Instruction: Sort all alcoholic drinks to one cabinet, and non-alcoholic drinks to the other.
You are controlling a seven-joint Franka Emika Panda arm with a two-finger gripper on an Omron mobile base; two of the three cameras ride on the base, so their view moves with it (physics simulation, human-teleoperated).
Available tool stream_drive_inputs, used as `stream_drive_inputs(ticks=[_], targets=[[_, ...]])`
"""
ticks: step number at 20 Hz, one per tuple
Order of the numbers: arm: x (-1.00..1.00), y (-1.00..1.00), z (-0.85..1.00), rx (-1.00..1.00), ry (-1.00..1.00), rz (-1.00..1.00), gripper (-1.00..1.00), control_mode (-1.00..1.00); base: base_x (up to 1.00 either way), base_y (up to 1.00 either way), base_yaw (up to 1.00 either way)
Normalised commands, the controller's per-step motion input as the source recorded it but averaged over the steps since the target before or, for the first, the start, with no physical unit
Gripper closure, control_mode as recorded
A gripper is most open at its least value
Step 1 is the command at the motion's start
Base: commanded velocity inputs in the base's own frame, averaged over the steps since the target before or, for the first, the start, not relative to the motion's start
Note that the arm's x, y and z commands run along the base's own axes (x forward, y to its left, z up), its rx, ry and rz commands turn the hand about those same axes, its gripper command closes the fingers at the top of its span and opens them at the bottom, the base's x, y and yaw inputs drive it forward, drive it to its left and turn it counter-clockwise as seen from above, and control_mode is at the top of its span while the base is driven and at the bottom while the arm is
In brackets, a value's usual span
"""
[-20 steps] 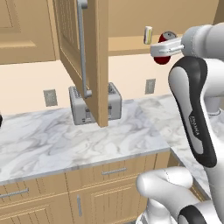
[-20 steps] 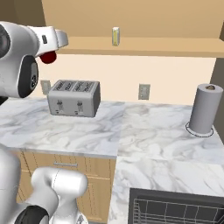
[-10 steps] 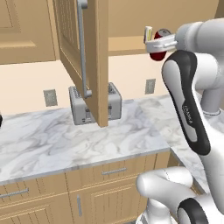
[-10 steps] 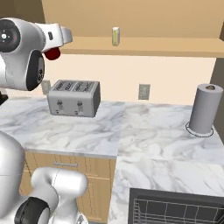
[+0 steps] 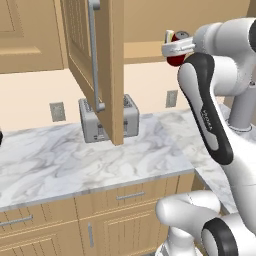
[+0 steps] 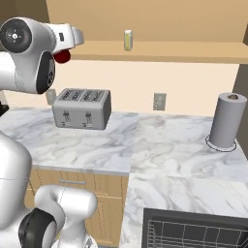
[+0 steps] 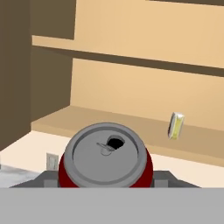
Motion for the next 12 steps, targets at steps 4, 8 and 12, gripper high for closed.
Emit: stream_drive_inputs(ticks=[4, 8, 12], targets=[[0.26, 0.04, 0.0, 0.0, 0.0, 0.0, 1.0, -1.0, 0.0, 0.0, 0.0], [0.26, 0.07, 0.0, 0.0, 0.0, 0.0, 1.0, -1.0, 0.0, 0.0, 0.0], [0.24, 0.07, 0.0, 0.0, 0.0, 0.0, 1.0, -1.0, 0.0, 0.0, 0.0]])
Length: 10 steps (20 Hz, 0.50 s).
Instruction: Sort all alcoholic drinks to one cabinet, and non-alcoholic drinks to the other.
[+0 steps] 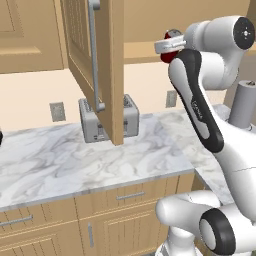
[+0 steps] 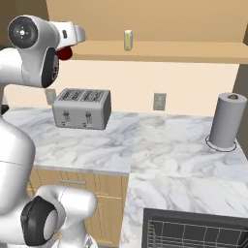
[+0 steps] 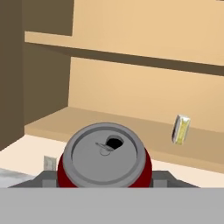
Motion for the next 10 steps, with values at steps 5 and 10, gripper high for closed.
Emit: stream_drive_inputs(ticks=[5, 10], targets=[[0.21, 0.06, -0.03, 0.0, 0.0, 0.0, 1.0, -1.0, 0.0, 0.0, 0.0], [0.2, 0.03, -0.08, 0.0, 0.0, 0.0, 1.0, -1.0, 0.0, 0.0, 0.0]])
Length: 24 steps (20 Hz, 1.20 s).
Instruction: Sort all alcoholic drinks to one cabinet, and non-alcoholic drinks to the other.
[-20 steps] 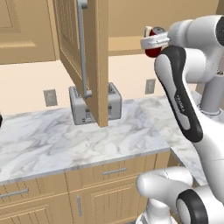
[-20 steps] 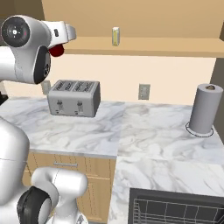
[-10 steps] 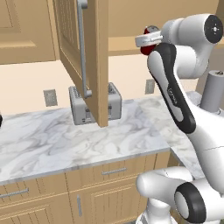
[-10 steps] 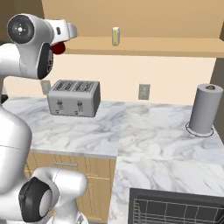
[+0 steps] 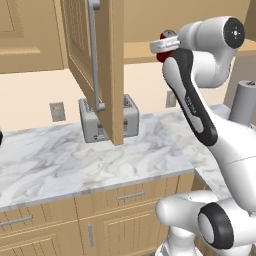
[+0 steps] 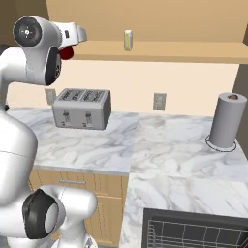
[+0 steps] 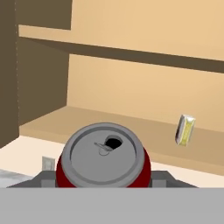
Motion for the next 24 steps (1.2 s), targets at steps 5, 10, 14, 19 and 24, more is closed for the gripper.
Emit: stream_drive_inputs(ticks=[5, 10, 14, 19, 24], targets=[[0.2, 0.02, -0.06, 0.0, 0.0, 0.0, 1.0, -1.0, 0.0, 0.0, 0.0], [0.18, 0.0, -0.04, 0.0, 0.0, 0.0, 1.0, -1.0, 0.0, 0.0, 0.0], [0.14, 0.0, -0.04, 0.0, 0.0, 0.0, 1.0, -1.0, 0.0, 0.0, 0.0], [0.15, 0.0, -0.02, 0.0, 0.0, 0.0, 1.0, -1.0, 0.0, 0.0, 0.0], [0.16, 0.01, 0.0, 0.0, 0.0, 0.0, 1.0, -1.0, 0.0, 0.0, 0.0]])
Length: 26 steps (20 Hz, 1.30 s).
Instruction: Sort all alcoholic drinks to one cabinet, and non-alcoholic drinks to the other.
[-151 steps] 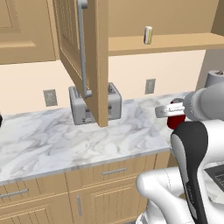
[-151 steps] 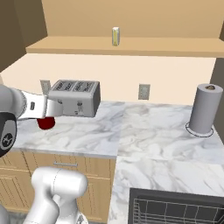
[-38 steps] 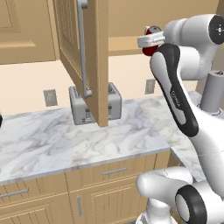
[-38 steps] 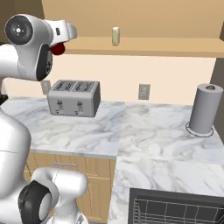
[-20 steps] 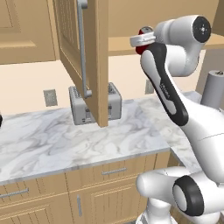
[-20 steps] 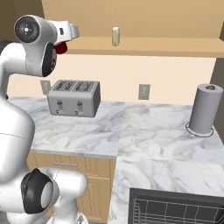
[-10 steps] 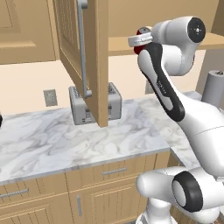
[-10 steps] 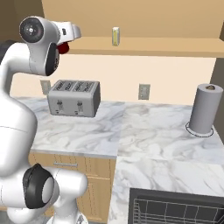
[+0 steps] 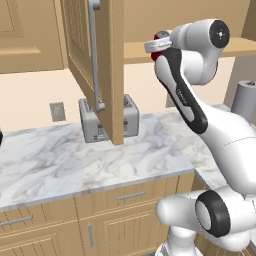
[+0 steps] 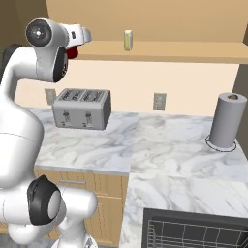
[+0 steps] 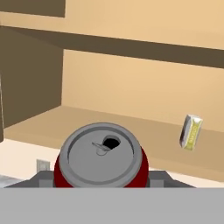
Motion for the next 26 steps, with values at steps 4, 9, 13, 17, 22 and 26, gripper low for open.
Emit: stream_drive_inputs(ticks=[4, 9, 13, 17, 22, 26], targets=[[0.19, 0.02, 0.0, 0.0, 0.0, 0.0, 1.0, -1.0, 0.0, 0.0, 0.0], [0.19, 0.01, 0.0, 0.0, 0.0, 0.0, 1.0, -1.0, 0.0, 0.0, 0.0], [0.17, 0.0, 0.0, 0.0, 0.0, 0.0, 1.0, -1.0, 0.0, 0.0, 0.0], [0.17, 0.0, -0.01, 0.0, 0.01, 0.0, 1.0, -1.0, 0.0, 0.0, 0.0], [0.17, 0.01, -0.04, 0.0, 0.02, 0.0, 1.0, -1.0, 0.0, 0.0, 0.0], [0.21, 0.03, -0.07, 0.0, 0.03, 0.0, 1.0, -1.0, 0.0, 0.0, 0.0]])
